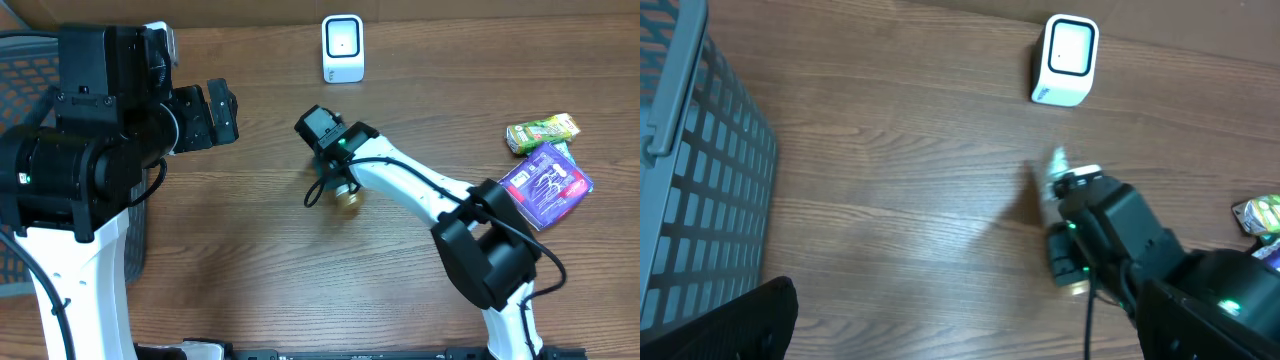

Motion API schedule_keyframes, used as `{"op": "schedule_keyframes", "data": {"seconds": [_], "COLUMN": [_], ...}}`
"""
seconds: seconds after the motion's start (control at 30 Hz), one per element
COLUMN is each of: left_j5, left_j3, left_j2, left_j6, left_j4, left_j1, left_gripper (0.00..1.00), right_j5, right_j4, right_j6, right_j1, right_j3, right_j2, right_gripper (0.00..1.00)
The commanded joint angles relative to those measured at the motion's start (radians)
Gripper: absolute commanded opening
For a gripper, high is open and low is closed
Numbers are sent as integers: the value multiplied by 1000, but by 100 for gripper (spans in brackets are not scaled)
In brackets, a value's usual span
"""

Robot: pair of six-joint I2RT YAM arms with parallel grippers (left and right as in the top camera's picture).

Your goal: Scan the item barcode

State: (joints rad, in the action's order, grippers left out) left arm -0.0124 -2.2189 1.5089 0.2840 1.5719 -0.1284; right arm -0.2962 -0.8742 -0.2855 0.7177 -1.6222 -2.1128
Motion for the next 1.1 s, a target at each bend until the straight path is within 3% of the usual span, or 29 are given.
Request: {"op": "schedule_keyframes", "data": {"seconds": [0.0, 0.37, 0.47, 0.53, 0.6, 1.07], "left_j5": [-6, -6, -6, -6, -6, -6], "left_j3": [-8, -8, -8, -8, -8, -8], "left_j2": [8, 8, 8, 8, 8, 8], "left_j6": [-15, -16, -16, -15, -16, -15], "left_j4": [-2, -2, -1, -1, -2, -2], "left_j1": [4, 3, 3, 4, 4, 3], "left_gripper": [100, 100, 100, 100, 100, 100], "right_j5": [-355, -395, -296, -220, -168, 21], "right_j4": [-21, -68, -63, -63, -64, -172], "right_j6": [27, -10, -10, -10, -10, -10], "right_j1": [29, 37, 41, 42, 42, 65], "right_j3": [-13, -5, -5, -5, -5, -150], "right_j2": [62, -69, -69, -69, -70, -61], "right_gripper": [15, 17, 31, 47, 53, 53]}}
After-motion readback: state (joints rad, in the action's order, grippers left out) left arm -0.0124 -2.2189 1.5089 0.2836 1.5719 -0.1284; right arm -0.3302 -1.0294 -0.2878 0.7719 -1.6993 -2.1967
